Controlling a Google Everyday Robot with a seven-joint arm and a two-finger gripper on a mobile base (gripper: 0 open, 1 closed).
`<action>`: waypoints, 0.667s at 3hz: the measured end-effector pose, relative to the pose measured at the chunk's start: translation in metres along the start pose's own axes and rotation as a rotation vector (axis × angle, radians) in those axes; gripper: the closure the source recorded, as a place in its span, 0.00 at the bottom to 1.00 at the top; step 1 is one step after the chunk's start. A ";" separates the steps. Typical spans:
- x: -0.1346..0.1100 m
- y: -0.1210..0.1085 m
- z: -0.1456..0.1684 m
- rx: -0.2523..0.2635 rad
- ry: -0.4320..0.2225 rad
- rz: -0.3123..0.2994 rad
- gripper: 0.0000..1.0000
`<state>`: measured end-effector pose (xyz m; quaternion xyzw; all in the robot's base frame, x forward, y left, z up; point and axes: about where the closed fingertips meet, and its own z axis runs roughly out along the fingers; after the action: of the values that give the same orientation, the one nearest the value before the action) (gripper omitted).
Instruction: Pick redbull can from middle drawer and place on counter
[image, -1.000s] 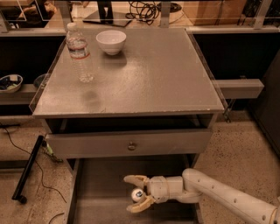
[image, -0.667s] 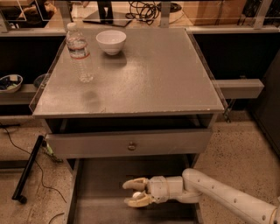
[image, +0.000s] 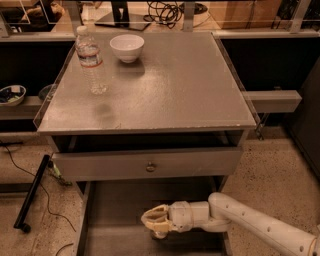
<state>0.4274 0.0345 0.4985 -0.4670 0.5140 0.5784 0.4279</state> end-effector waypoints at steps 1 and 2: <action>0.000 0.000 0.000 0.000 0.000 0.000 1.00; 0.000 0.000 0.000 0.000 0.000 0.000 1.00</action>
Offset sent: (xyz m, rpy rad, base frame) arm 0.0000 0.0000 0.0000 0.0000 0.0000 0.0000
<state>0.4275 0.0345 0.4986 -0.4670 0.5140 0.5786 0.4278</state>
